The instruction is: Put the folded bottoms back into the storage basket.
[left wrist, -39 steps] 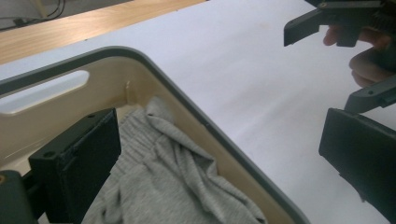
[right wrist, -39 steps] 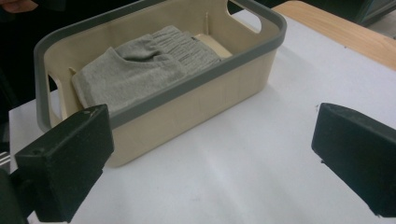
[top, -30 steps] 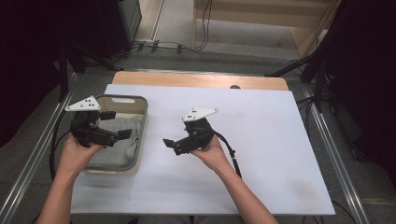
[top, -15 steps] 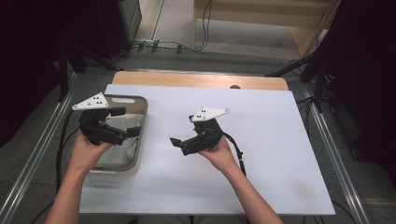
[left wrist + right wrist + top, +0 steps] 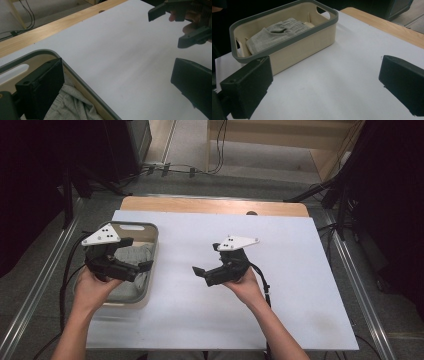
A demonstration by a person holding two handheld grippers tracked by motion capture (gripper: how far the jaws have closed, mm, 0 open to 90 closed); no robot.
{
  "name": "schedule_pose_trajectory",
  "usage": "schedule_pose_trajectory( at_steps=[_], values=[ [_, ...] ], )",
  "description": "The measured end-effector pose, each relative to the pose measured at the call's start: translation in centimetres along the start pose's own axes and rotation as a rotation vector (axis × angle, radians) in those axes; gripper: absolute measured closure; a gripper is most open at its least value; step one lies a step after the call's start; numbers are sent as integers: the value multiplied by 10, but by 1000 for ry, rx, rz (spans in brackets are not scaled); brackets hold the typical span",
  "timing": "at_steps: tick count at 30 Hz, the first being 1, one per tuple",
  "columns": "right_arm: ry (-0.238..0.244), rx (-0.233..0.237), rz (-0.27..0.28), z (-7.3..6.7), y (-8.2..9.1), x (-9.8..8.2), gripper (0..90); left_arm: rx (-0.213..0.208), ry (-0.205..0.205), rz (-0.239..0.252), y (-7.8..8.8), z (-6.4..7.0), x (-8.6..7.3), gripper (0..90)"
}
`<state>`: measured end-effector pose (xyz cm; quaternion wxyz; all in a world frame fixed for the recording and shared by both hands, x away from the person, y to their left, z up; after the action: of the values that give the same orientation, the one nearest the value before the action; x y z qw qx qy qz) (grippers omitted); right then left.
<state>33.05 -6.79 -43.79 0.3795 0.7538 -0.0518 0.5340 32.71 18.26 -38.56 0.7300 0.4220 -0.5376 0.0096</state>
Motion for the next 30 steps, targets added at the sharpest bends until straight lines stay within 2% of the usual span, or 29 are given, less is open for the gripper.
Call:
schedule_pose_trajectory(
  at_steps=[4,10,16,30],
  values=[
    [-2,-1,10,1,5,-1,0,40,-17,-12,8,3,-5,0],
    [2,-7,12,1,11,-4,0,71,-1,-5,19,0,-15,0],
    [2,-15,19,4,17,-6,0,38,11,12,21,7,-22,0],
    [4,-31,25,8,35,-15,0,-45,-15,45,1,32,-16,0]
  ],
)
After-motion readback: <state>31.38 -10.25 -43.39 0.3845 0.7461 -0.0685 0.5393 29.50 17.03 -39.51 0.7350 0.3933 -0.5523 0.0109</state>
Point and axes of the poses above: each handheld gripper's, and its own axes: y roughly backward along the jaws, x roughly out of its top, z roughly to its right, the point moved 6 cm from there along -y, roughly forward along the jaws, and after that the axes turned 3 degrees about -z, right-handed, at the moved point
